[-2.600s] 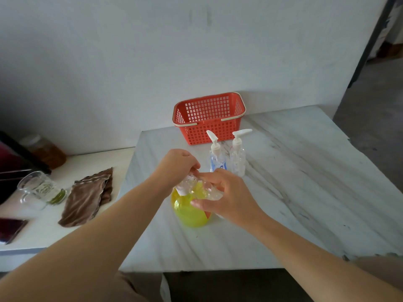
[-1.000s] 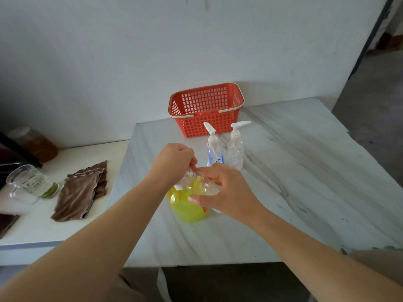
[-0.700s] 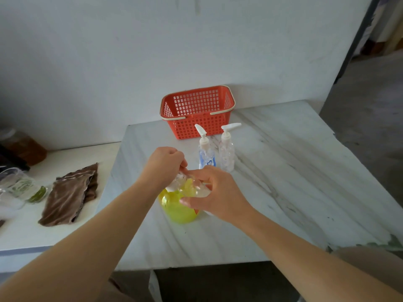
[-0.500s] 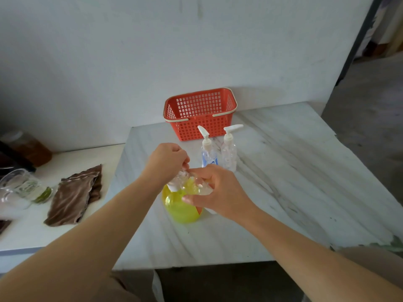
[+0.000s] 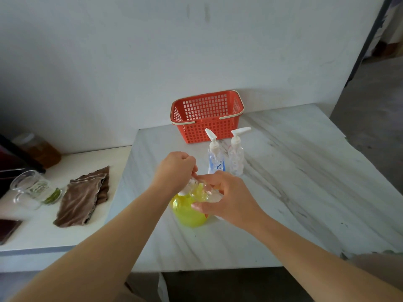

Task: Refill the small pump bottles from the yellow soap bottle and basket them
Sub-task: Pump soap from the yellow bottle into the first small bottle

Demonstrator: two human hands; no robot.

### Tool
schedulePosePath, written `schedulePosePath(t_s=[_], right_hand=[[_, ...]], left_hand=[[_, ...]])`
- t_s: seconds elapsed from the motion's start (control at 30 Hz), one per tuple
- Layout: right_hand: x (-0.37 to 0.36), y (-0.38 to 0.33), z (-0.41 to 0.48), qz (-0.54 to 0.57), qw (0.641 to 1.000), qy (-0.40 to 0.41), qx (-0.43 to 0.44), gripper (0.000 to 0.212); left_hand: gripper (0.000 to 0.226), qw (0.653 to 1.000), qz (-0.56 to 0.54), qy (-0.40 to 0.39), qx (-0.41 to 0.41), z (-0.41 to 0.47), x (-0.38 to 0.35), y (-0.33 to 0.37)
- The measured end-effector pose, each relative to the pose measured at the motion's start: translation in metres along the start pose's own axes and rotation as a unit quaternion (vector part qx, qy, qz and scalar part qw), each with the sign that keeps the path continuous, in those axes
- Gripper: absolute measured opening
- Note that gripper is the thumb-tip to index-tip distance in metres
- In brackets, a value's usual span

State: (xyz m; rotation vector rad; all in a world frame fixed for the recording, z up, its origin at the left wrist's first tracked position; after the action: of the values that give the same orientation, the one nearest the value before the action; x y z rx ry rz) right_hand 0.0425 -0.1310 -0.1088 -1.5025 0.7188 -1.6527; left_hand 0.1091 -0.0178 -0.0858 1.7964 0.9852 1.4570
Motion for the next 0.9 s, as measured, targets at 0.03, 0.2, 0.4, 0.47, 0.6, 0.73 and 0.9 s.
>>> schedulePosePath(t_s=[0.03, 0.2, 0.4, 0.47, 0.6, 0.73, 0.9], right_hand=[[0.001, -0.002, 0.0, 0.0, 1.0, 0.003, 0.002, 0.052], [0.008, -0.009, 0.003, -0.016, 0.999, 0.02, 0.019, 0.048], [0.008, -0.007, 0.003, -0.021, 0.999, 0.022, 0.02, 0.051], [0.005, -0.005, 0.003, -0.025, 0.999, 0.02, 0.018, 0.051], [0.002, -0.004, 0.002, -0.028, 0.999, 0.02, 0.019, 0.053], [0.002, -0.005, 0.001, -0.026, 0.999, 0.024, 0.016, 0.053], [0.004, -0.007, 0.004, -0.014, 0.999, 0.028, 0.016, 0.052]], left_hand=[[0.028, 1.0, -0.002, -0.003, 0.002, 0.0, 0.0, 0.0], [0.024, 1.0, -0.003, -0.004, -0.025, 0.004, 0.005, 0.01], [0.025, 0.999, -0.032, -0.01, -0.002, 0.007, 0.001, -0.001], [0.025, 1.0, -0.029, -0.002, 0.001, 0.007, 0.002, -0.003], [0.026, 1.0, -0.017, 0.005, 0.004, 0.005, 0.002, -0.004], [0.027, 1.0, 0.004, -0.01, 0.01, 0.004, 0.001, -0.002], [0.022, 1.0, 0.002, -0.025, -0.003, 0.005, 0.003, 0.007]])
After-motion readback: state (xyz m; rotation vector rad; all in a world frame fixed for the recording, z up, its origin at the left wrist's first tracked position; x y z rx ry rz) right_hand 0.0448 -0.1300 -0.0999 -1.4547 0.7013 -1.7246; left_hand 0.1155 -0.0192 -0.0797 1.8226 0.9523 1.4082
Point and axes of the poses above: each hand's wrist, its own z-axis towards the middle knuckle, its own x-axis out of the back of the hand, y = z × x, the point moved 10 cm from there along z, towards the middle knuckle, and after that the axes turned 10 degrees about -z, right-handed, at the moved point
